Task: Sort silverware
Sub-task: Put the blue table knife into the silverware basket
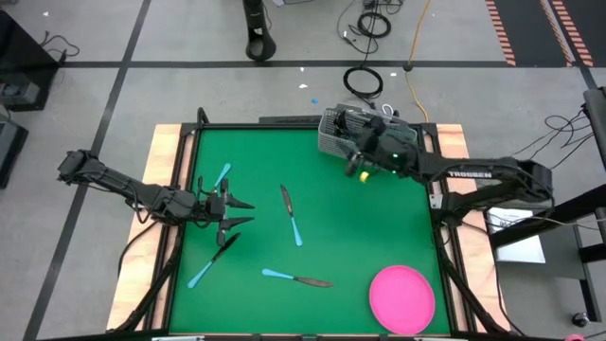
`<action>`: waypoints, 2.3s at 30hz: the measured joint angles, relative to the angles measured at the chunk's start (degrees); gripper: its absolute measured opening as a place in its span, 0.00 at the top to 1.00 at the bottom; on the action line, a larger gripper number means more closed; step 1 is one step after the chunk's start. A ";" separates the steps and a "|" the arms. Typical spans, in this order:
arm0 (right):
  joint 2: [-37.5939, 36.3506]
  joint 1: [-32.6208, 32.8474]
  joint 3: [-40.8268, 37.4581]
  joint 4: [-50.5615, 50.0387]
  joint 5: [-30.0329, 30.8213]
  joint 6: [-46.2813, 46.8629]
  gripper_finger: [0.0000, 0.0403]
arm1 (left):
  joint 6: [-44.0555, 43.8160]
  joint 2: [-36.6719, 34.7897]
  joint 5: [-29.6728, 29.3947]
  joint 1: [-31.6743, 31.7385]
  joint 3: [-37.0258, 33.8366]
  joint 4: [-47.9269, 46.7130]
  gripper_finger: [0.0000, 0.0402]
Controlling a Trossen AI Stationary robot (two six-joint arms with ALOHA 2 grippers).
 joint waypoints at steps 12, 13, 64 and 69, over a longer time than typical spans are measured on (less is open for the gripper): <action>17.23 10.38 8.42 2.67 0.08 8.50 0.58 | -1.14 0.00 0.17 0.00 0.00 0.16 0.64; 19.15 11.16 8.81 3.29 0.40 9.58 0.58 | -1.14 0.00 0.17 0.00 0.00 0.16 0.64; 56.48 24.01 44.32 -32.77 13.75 51.06 0.65 | -0.05 1.22 0.66 0.05 0.02 1.62 0.64; 58.10 25.58 44.34 -32.65 15.49 52.21 0.65 | -0.06 1.25 0.65 0.07 0.02 1.60 0.64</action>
